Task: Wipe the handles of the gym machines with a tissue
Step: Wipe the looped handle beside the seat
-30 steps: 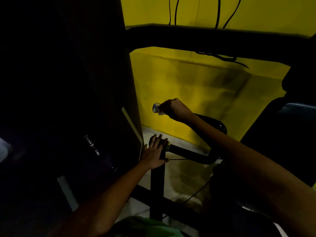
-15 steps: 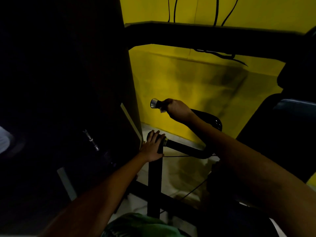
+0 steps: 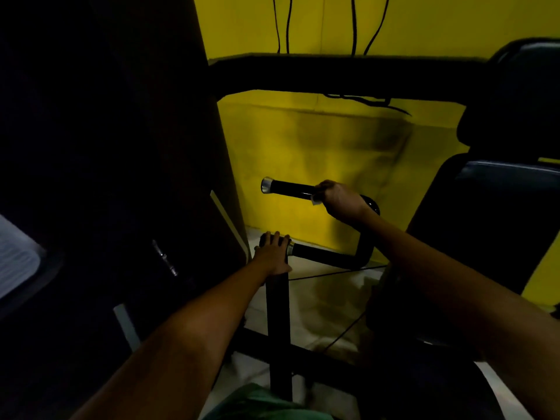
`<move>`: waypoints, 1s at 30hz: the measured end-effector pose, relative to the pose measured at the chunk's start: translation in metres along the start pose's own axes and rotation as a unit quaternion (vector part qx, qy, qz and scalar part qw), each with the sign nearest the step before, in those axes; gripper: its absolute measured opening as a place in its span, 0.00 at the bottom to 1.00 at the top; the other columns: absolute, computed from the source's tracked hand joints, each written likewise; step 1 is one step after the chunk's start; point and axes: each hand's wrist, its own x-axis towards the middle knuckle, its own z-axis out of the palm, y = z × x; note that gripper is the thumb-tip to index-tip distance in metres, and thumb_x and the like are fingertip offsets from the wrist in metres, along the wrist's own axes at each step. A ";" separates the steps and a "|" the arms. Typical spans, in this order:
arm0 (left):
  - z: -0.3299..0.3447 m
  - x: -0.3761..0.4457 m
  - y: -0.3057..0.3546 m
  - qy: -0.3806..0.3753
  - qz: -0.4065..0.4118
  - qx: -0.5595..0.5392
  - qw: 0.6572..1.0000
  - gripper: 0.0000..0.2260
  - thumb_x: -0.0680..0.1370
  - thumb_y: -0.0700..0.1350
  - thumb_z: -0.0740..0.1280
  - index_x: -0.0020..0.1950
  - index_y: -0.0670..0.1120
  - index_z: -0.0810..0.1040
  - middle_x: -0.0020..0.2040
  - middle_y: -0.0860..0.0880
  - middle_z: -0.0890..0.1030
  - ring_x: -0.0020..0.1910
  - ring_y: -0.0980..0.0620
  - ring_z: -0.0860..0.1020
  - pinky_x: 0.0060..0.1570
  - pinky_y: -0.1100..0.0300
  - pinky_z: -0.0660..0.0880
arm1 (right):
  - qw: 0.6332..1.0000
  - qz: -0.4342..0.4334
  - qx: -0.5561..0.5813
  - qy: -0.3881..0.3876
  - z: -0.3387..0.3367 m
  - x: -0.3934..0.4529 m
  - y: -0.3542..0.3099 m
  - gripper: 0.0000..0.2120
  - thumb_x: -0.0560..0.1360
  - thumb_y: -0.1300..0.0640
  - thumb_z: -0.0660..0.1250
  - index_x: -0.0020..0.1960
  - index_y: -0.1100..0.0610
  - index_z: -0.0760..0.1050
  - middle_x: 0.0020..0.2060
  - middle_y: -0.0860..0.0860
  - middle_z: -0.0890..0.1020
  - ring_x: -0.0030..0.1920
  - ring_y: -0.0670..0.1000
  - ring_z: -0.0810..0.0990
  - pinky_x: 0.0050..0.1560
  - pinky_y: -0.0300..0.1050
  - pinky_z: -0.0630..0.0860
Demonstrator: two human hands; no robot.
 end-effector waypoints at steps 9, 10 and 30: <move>-0.023 -0.021 0.040 0.129 0.056 -0.213 0.967 0.16 0.79 0.47 0.64 0.61 0.38 0.74 0.62 0.41 0.73 0.62 0.42 0.72 0.57 0.55 0.68 | 0.991 0.135 0.002 0.017 -0.018 -0.058 -0.006 0.12 0.78 0.66 0.60 0.57 0.60 0.79 0.58 0.60 0.75 0.54 0.61 0.78 0.49 0.51 0.74; -0.024 -0.023 0.046 0.128 0.076 -0.213 0.966 0.14 0.79 0.46 0.65 0.59 0.38 0.76 0.60 0.41 0.75 0.60 0.42 0.73 0.55 0.55 0.69 | 0.990 0.139 0.005 0.019 -0.018 -0.069 -0.004 0.13 0.77 0.66 0.60 0.57 0.60 0.79 0.59 0.60 0.76 0.55 0.61 0.78 0.49 0.51 0.75; 0.024 -0.057 0.287 -0.080 0.471 0.071 0.876 0.09 0.79 0.46 0.61 0.44 0.42 0.76 0.46 0.43 0.78 0.45 0.45 0.77 0.43 0.54 0.72 | 0.844 0.535 0.015 0.017 -0.045 -0.374 0.028 0.13 0.75 0.67 0.59 0.54 0.60 0.79 0.53 0.60 0.80 0.54 0.60 0.78 0.52 0.50 0.75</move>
